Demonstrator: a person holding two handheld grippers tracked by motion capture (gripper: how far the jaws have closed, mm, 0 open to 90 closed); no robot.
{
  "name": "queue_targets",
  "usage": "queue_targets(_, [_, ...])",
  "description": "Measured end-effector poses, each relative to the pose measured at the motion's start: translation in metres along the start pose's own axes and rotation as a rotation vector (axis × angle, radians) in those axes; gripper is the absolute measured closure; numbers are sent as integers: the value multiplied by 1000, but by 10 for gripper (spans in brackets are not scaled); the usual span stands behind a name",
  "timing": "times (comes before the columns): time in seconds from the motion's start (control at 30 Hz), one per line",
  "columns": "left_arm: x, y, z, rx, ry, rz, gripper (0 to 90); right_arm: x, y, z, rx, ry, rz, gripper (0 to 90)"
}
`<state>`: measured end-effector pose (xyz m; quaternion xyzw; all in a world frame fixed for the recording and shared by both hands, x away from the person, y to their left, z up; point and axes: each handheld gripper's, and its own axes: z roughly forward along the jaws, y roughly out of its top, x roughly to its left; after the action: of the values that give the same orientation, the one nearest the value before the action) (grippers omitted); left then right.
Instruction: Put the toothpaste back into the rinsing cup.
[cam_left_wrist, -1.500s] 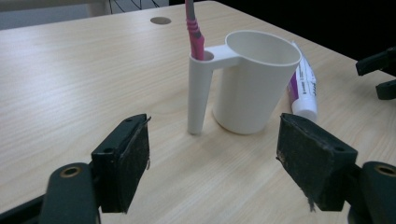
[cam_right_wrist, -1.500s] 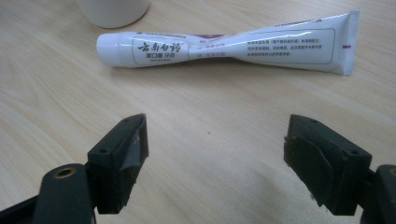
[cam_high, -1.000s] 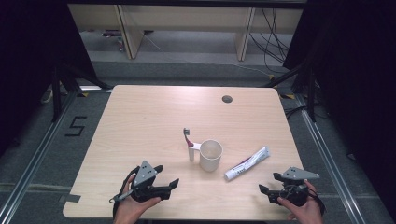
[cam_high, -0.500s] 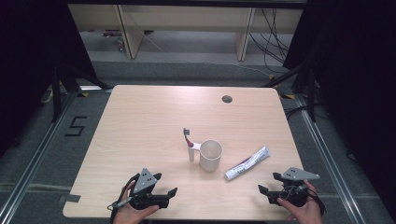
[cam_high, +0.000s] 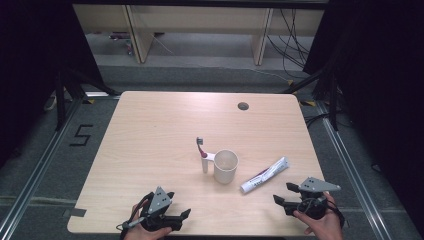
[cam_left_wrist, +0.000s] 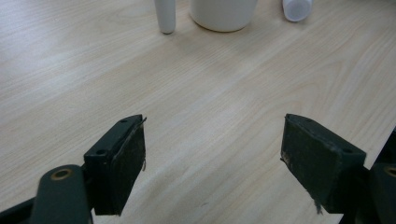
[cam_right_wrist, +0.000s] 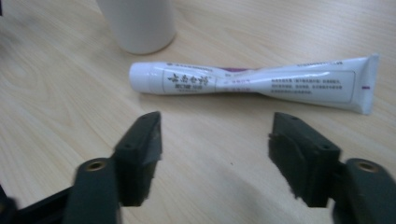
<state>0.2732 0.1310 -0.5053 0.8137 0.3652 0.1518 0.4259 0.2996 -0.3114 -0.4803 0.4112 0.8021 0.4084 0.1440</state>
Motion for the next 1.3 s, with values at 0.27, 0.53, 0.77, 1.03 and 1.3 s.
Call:
queue_targets(0.27, [-2, -2, 4, 23, 8, 30, 218, 5, 18, 5, -38, 25, -38, 692])
queue_targets(0.53, [-3, -2, 4, 20, 9, 32, 220, 19, 40, 43, 8, 71, -117, 885])
queue_targets(0.77, [-3, -3, 5, 22, 7, 29, 220, 26, 54, 67, 28, 86, -156, 900])
queue_targets(1.03, [-4, -3, 6, 22, 2, 32, 220, 33, 60, 85, 65, 102, -164, 900])
queue_targets(1.3, [-4, -3, 6, 27, 7, 38, 221, 38, 60, 97, 108, 125, -162, 898])
